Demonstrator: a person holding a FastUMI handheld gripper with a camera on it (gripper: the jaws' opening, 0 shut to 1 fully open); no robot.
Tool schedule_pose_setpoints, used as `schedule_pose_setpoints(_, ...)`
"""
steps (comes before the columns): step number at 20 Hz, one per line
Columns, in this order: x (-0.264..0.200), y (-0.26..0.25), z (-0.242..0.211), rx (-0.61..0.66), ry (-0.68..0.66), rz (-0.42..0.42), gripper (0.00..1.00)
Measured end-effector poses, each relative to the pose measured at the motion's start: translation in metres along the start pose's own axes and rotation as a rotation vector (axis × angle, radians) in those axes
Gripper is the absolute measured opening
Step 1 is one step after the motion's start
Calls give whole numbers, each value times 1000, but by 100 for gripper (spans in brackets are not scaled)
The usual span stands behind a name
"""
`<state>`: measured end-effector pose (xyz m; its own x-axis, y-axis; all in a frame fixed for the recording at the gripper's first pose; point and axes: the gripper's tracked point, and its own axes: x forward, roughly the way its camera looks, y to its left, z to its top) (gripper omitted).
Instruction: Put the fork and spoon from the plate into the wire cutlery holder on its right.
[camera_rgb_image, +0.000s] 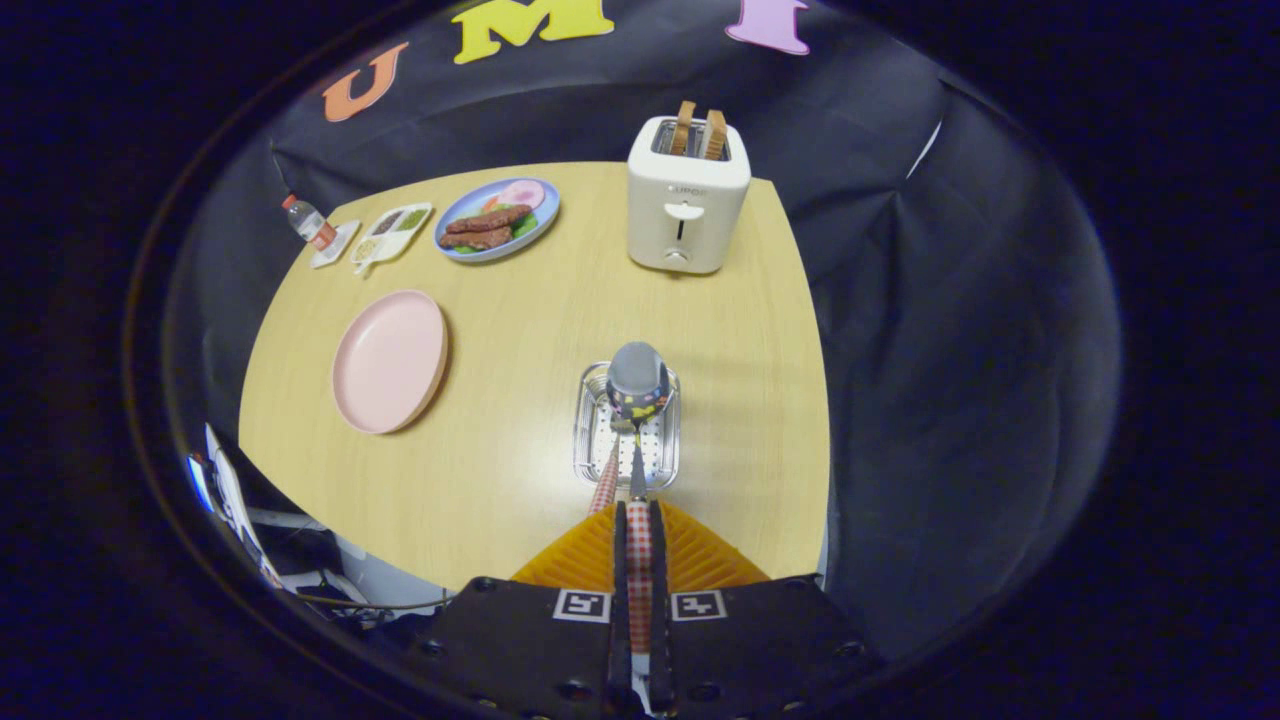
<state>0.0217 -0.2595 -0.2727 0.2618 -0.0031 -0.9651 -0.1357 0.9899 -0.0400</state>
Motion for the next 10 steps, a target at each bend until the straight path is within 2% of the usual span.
schedule_pose_setpoints(2, 2, 3, -4, 33, 69, 44, 7)
schedule_pose_setpoints(10, 19, -1, -2, 59, 247, 43, 7)
